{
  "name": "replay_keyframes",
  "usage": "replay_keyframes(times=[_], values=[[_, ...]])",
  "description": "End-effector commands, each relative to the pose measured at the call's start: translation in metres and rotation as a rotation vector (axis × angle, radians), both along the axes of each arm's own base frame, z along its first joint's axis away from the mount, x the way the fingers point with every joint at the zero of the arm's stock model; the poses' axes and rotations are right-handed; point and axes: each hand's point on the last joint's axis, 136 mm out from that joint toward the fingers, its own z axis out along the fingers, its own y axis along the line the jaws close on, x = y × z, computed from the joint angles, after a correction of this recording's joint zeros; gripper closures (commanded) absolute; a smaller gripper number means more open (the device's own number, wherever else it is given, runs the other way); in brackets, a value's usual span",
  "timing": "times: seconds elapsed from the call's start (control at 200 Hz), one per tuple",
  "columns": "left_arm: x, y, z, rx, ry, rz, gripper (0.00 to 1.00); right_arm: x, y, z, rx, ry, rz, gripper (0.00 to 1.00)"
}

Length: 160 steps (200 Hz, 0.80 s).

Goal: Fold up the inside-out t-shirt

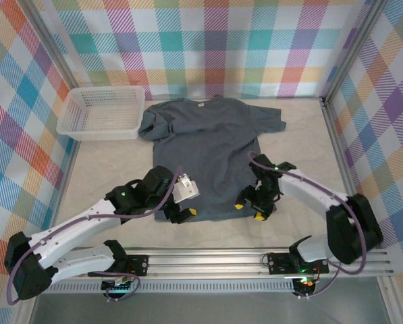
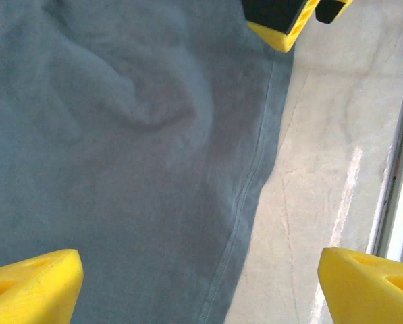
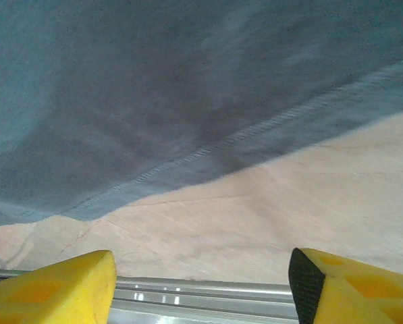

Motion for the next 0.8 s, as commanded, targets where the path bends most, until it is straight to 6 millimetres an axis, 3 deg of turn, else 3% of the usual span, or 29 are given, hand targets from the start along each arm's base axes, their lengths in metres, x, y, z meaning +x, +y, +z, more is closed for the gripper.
replay_keyframes(times=[0.0, 0.11, 0.265, 0.325, 0.42, 0.455, 0.69, 0.77, 0.795], values=[[0.000, -0.002, -0.020, 0.056, -0.043, -0.066, 0.10, 0.014, 0.047, 0.002, 0.101, 0.003, 0.065, 0.33], [0.001, 0.001, -0.031, 0.072, -0.046, -0.063, 0.09, 0.011, 0.066, -0.014, 0.068, 0.048, 0.140, 0.32], [0.001, 0.002, -0.030, 0.040, -0.045, -0.029, 0.08, 0.016, 0.081, -0.033, 0.066, 0.069, 0.159, 0.34], [0.000, 0.004, -0.030, 0.038, -0.043, -0.022, 0.07, 0.016, 0.081, -0.038, 0.051, 0.080, 0.157, 0.42], [-0.001, 0.006, -0.029, 0.040, -0.047, -0.022, 0.07, 0.018, 0.076, -0.037, 0.016, 0.073, 0.167, 0.67], [-0.002, 0.006, -0.028, 0.042, -0.047, -0.025, 0.07, 0.019, 0.075, -0.033, 0.009, 0.061, 0.172, 0.72], [-0.010, -0.001, -0.029, 0.021, -0.005, -0.069, 0.07, 0.017, 0.070, -0.007, 0.009, 0.028, 0.196, 0.77], [-0.013, -0.006, -0.032, 0.022, 0.008, -0.086, 0.07, 0.015, 0.069, -0.006, 0.018, 0.026, 0.197, 0.98], [-0.013, -0.009, -0.033, 0.020, 0.009, -0.091, 0.07, 0.014, 0.070, -0.007, 0.024, 0.026, 0.198, 1.00]])
